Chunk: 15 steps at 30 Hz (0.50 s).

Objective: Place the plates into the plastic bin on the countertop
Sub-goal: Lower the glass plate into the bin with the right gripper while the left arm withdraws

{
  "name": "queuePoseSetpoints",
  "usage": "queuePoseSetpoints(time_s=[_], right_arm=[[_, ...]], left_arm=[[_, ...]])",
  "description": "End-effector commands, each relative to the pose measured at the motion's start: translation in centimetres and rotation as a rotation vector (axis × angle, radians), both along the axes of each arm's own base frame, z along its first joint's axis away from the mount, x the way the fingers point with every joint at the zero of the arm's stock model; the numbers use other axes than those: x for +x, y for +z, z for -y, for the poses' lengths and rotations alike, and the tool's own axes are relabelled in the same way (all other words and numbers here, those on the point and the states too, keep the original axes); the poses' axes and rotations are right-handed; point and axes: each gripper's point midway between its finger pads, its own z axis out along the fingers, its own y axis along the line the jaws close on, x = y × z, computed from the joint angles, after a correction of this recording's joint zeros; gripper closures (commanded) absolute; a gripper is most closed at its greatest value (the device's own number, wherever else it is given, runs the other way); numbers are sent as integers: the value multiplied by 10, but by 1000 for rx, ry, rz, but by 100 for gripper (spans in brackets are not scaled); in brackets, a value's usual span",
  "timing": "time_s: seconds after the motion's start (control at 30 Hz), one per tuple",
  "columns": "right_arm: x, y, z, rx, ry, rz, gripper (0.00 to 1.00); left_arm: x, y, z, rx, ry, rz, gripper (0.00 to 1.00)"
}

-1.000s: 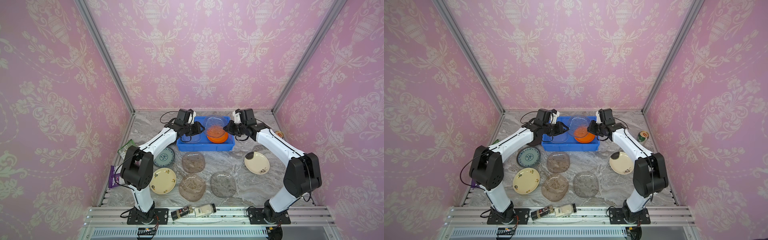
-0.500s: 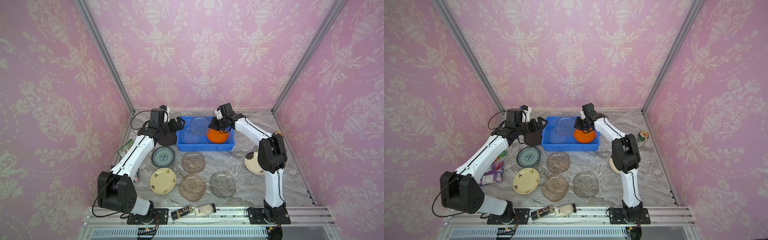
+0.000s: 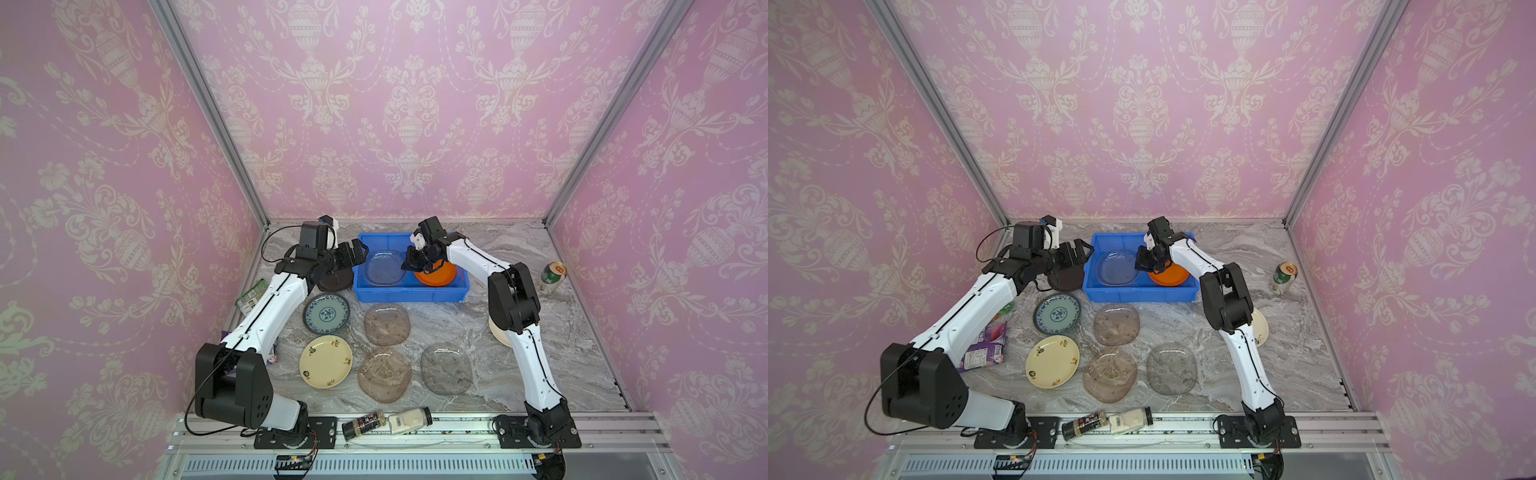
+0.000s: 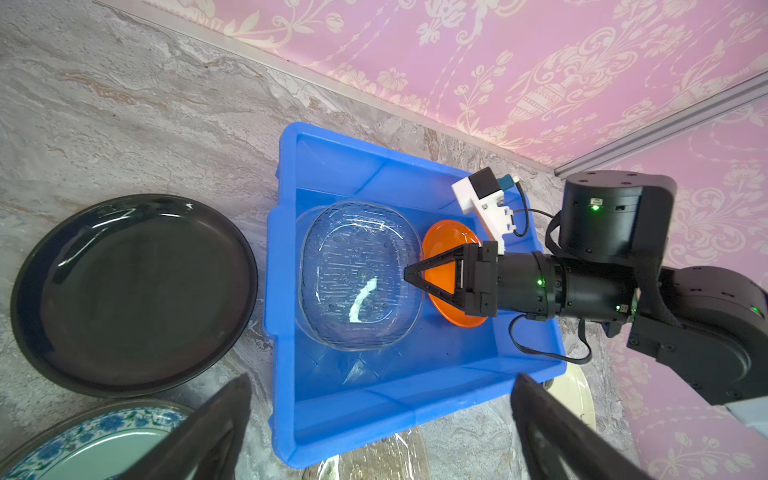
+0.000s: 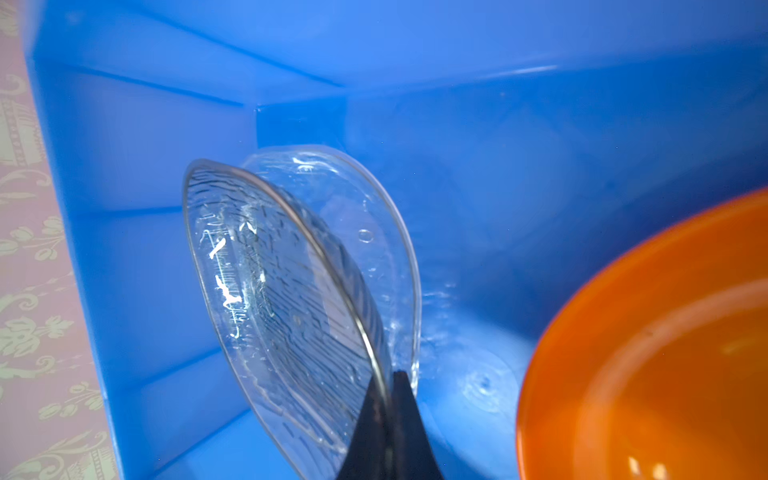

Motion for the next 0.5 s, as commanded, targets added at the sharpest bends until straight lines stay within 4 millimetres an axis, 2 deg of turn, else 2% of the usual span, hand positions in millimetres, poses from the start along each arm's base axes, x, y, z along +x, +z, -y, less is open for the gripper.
queuePoseSetpoints(time_s=[0.0,0.07,0.17,0.27,0.47], right_arm=[[2,7,-14,44,5,-5,100],[2,6,-17,56,4,-11,97],[2,10,-20,73,-1,-5,80],[2,17,-18,60,-6,9,68],[-4,33,-12,4,4,47,63]], left_arm=[[-1,-15,0,4,-17,-36,1],[-1,-16,0,6,-16,-39,1],[0,-17,0,5,-18,-42,1],[1,-17,2,1,-20,-42,1],[4,-16,3,-7,-22,-37,1]])
